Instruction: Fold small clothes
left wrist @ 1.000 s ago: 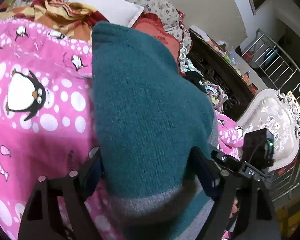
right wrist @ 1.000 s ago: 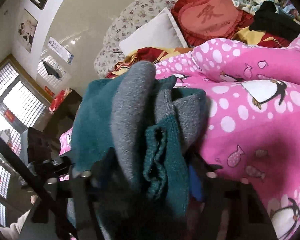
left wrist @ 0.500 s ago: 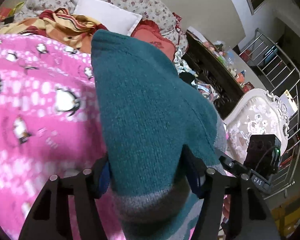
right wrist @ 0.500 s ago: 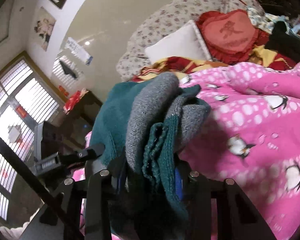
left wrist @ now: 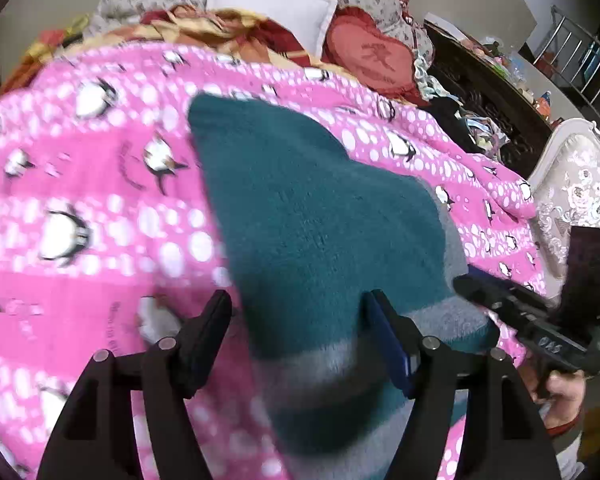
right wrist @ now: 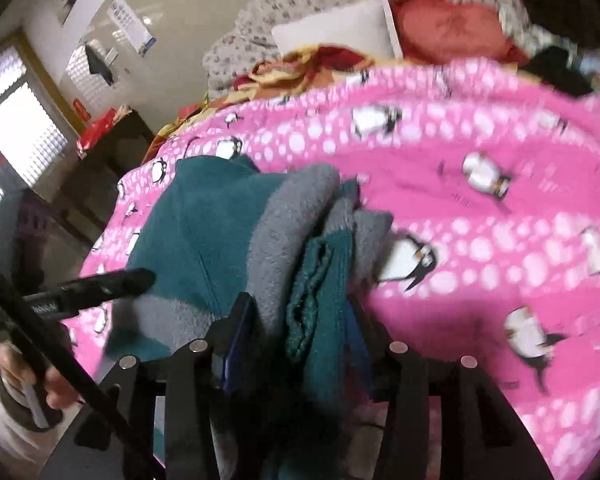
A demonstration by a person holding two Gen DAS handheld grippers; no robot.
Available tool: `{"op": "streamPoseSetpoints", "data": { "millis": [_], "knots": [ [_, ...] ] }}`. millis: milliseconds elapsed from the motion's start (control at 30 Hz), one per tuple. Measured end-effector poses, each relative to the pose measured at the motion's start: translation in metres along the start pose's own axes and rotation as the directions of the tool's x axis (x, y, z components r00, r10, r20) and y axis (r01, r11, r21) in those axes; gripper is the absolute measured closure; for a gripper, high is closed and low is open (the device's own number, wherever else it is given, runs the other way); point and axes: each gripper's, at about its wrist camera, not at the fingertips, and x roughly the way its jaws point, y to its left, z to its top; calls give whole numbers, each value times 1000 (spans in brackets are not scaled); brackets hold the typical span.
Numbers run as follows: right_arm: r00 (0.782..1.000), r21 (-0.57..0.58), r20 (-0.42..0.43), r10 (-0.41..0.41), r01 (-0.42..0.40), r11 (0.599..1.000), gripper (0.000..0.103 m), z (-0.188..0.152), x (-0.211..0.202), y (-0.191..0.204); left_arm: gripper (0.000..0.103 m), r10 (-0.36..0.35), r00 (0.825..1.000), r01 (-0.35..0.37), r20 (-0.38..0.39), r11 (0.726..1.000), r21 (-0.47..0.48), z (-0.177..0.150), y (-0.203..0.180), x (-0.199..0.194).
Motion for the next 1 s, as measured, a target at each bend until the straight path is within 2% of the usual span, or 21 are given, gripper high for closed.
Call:
{"op": "streamPoseSetpoints", "data": {
  "millis": [133, 267, 333, 367, 433, 467, 533, 633, 733, 800, 833, 1000],
  "knots": [
    [996, -107, 90, -11, 20, 994, 52, 7, -37, 31, 33, 101, 990, -110, 100, 990, 92, -4, -16, -34],
    [998, -226, 69, 12, 4, 974, 54, 6, -35, 68, 28, 126, 984, -140, 126, 984, 109, -19, -32, -42],
    [998, -306, 45, -49, 61, 950, 56, -3, -21, 81, 28, 159, 979, -174, 128, 978, 114, -32, -36, -36],
    [996, -322, 35, -86, 92, 942, 62, -6, -12, 82, 28, 172, 977, -187, 122, 975, 119, -36, -37, -30],
    [988, -318, 16, -153, 150, 936, 65, -11, 7, 75, 28, 214, 972, -225, 94, 967, 121, -45, -41, -14],
    [987, -301, -11, -163, 152, 941, 65, -14, 19, 68, 28, 219, 972, -227, 81, 967, 114, -49, -40, -6],
    [987, -272, -38, -159, 143, 952, 65, -20, 30, 56, 26, 215, 972, -224, 95, 970, 92, -56, -37, -3],
    [991, -246, -12, -133, 126, 961, 65, -20, 19, 55, 25, 237, 961, -248, 141, 967, 65, -58, -36, -9],
    [992, -199, 35, -124, 128, 972, 58, -16, -5, 59, 25, 265, 945, -276, 191, 961, 33, -56, -39, -20],
    [988, -175, 80, -134, 146, 974, 35, -17, -20, 63, 25, 281, 931, -289, 235, 957, -2, -54, -39, -29],
    [984, -167, 101, -146, 162, 973, 30, -19, -26, 66, 23, 297, 920, -302, 257, 953, -22, -53, -40, -36],
    [960, -110, 173, -221, 242, 964, 23, -26, -47, 74, 14, 342, 869, -345, 358, 937, -59, -57, -48, -60]
  ]
}}
